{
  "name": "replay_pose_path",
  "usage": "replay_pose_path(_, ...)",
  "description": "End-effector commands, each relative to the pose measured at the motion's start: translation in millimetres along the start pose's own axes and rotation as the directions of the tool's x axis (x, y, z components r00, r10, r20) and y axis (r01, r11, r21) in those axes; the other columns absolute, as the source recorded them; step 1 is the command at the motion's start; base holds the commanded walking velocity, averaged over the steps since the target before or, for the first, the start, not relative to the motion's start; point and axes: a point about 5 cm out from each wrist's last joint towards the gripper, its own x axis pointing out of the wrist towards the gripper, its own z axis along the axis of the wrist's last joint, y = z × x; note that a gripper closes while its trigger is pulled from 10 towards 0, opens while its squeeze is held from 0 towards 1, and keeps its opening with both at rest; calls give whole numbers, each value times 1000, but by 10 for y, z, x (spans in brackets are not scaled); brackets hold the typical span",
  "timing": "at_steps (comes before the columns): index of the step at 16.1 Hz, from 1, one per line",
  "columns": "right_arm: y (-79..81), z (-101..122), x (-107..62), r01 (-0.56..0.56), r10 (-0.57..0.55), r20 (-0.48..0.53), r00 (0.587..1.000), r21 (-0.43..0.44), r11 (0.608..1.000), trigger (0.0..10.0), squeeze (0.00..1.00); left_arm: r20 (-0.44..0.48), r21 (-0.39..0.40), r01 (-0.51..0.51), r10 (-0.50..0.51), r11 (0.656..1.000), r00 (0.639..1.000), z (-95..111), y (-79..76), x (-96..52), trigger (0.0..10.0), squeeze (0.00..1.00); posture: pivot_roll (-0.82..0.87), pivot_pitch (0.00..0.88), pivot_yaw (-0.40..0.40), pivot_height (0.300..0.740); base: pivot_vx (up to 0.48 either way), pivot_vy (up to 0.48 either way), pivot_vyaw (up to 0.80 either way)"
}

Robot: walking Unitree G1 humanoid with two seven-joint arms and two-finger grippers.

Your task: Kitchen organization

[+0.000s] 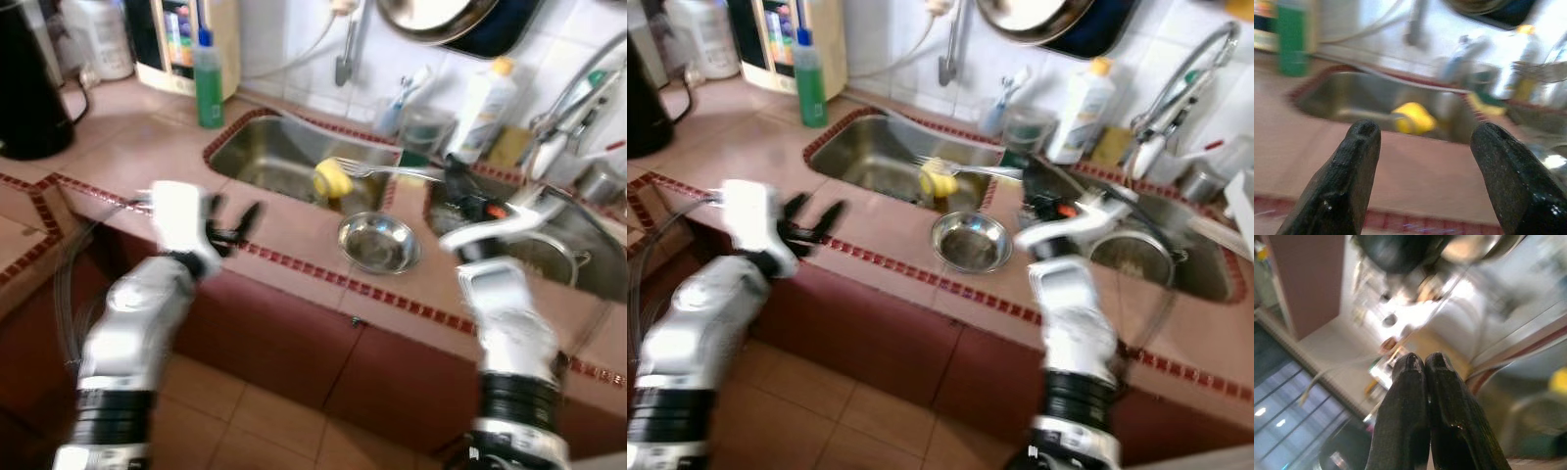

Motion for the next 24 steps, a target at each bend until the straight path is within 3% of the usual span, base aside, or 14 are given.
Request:
replay_pose_path(1, 7, 131, 1, -9, 10, 37, 999, -21, 1000, 10000, 0, 3, -3, 30, -30, 1000, 1000, 9, -93, 41, 10000, 0, 42, 0, -106, 740, 0, 304, 0)
replay_pose_path(5, 6, 133, -1, -10, 11, 35, 999, -22, 1000, 10000, 0, 1, 2, 32, -32, 999, 999, 12, -95, 45, 10000, 0, 40, 0, -107, 740, 0, 306, 0)
replay_pose_path(13, 7, 119, -11, -13, 13, 25, 1000, -27, 1000, 10000, 0, 2, 51, 60, -60, 997, 998, -3, -137, 45, 10000, 0, 38, 0, -108, 740, 0, 0, 0)
replay_pose_path(24, 8, 111, -21, -17, 17, 5, 1000, -32, 999, 10000, 0, -2, 43, 54, -54, 998, 999, -28, -135, 57, 10000, 0, 34, 0, -114, 740, 296, 0, 0)
